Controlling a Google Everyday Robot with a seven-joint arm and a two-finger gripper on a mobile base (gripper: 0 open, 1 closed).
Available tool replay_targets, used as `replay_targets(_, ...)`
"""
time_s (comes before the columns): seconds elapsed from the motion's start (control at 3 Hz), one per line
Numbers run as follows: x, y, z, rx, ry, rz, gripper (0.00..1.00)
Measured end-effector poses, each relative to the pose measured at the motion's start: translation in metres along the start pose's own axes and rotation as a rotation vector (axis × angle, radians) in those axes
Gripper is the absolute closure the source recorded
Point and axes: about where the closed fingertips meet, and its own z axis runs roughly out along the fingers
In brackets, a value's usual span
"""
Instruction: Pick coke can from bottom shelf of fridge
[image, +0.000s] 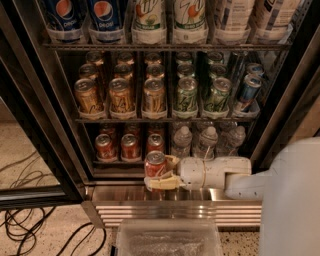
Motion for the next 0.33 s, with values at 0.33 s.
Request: replay_targets(0.33, 0.0, 0.0, 0.0, 0.0, 0.0, 0.0, 1.0)
